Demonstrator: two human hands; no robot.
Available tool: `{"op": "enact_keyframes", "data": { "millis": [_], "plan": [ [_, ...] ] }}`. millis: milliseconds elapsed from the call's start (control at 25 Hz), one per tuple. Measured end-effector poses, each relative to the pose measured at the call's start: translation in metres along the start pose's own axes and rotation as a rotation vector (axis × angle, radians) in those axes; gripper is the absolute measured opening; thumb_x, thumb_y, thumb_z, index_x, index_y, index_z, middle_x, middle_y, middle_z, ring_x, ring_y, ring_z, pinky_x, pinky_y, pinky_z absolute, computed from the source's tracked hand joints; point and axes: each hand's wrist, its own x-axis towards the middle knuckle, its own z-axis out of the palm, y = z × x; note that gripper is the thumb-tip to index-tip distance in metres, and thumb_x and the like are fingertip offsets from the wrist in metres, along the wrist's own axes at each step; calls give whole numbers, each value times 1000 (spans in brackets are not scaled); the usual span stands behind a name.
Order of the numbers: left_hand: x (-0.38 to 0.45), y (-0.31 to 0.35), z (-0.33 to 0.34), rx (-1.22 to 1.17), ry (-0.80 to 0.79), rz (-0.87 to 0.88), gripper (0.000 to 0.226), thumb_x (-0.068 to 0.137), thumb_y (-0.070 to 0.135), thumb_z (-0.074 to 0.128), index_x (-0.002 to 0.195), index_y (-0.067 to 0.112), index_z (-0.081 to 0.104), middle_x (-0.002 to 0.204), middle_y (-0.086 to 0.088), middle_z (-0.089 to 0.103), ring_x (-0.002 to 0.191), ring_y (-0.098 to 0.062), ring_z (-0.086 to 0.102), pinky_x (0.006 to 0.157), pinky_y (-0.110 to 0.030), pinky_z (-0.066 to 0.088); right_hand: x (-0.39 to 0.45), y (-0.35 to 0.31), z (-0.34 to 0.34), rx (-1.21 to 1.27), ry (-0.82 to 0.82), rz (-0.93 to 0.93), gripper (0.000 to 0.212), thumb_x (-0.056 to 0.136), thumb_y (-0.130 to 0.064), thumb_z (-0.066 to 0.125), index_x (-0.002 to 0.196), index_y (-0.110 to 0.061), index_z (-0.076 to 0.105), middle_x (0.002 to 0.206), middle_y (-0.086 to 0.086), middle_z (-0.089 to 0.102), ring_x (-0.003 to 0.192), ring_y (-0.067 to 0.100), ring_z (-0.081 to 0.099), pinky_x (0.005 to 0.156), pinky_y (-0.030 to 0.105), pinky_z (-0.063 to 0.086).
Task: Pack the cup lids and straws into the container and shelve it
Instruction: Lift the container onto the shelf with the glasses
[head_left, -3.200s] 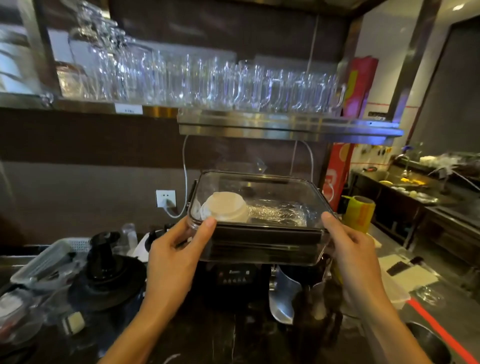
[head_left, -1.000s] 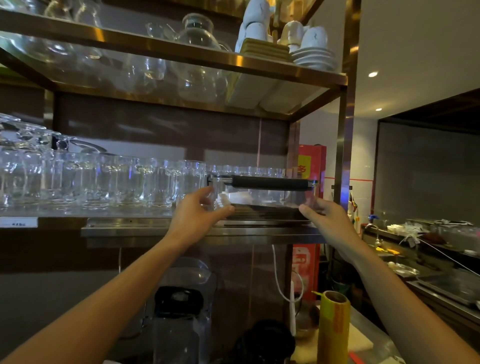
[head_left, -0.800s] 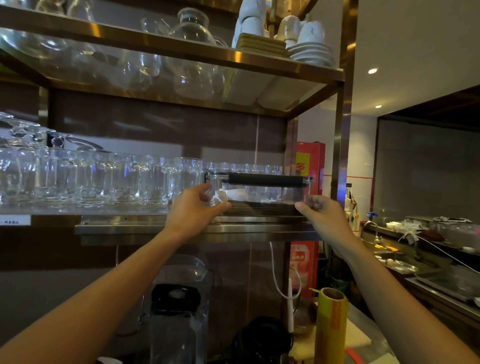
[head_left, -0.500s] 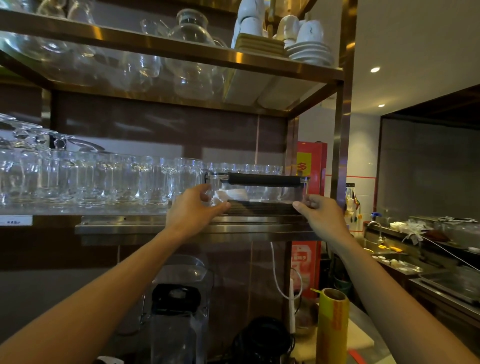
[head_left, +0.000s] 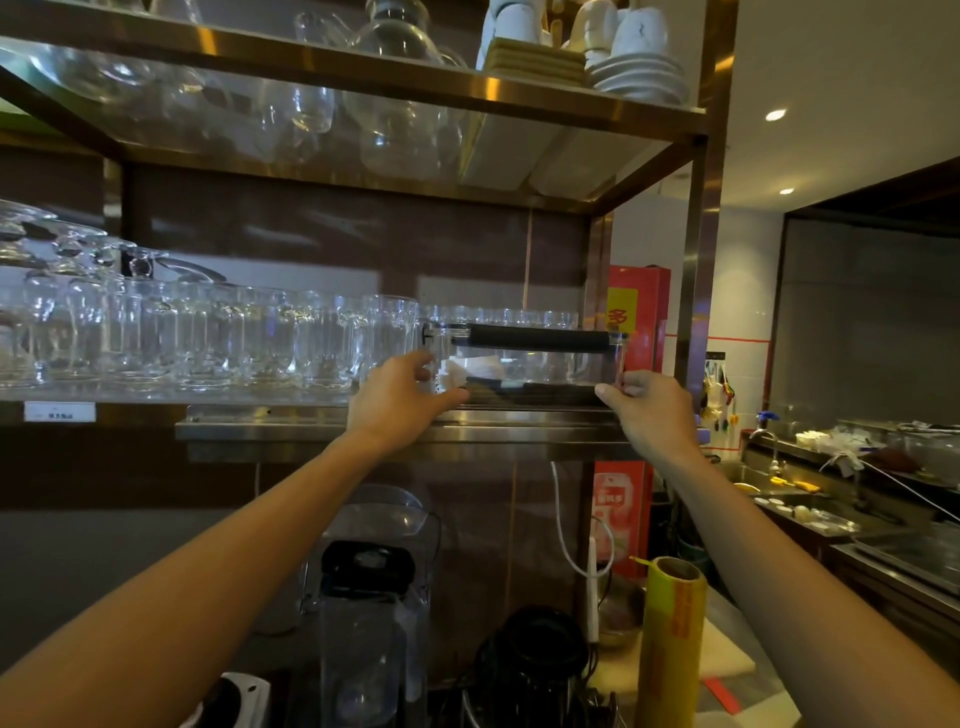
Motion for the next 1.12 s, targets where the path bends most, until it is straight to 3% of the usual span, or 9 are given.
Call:
{"op": "enact_keyframes", "data": {
  "millis": [120,400,680,880,1120],
  "plan": [
    [0,-3,-2,19,-9,13,77,84,49,78,147,15,51,135,-3,67,117,-21,66,97,-44,56,0,1,2,1,-7,23,45,99,-34,69,136,-8,64,134,10,69,124,27,62,102,43,50],
    [-2,-5,-2,51,-9,15,74,85,51,75,146,16,52,131,-4,69,114,-21,68,96,-50,57,-9,0,5,-22,-11,-5,42,100,-35,66,134,-11,64,132,7,70,122,27,64,102,51,54],
    [-2,-11,-3,-18,-43,4,70,85,42,80,144,14,55,126,-6,71,109,-20,69,96,-48,58,-13,4,8,-14,19,3,41,101,-21,66,140,-9,59,136,10,66,125,26,61,95,35,46],
    [-3,-13,-2,-13,-53,18,67,86,36,80,143,13,54,121,-6,72,107,-20,70,96,-47,59,-16,8,11,-40,15,22,47,100,-19,67,145,-12,55,137,9,65,125,25,62,91,30,46],
    [-3,-16,1,-11,-23,20,61,87,33,79,139,11,58,116,-6,74,102,-18,70,95,-43,60,-17,5,11,-65,28,-1,38,100,-18,67,137,-12,61,129,8,68,121,24,63,91,31,47]
  ]
}}
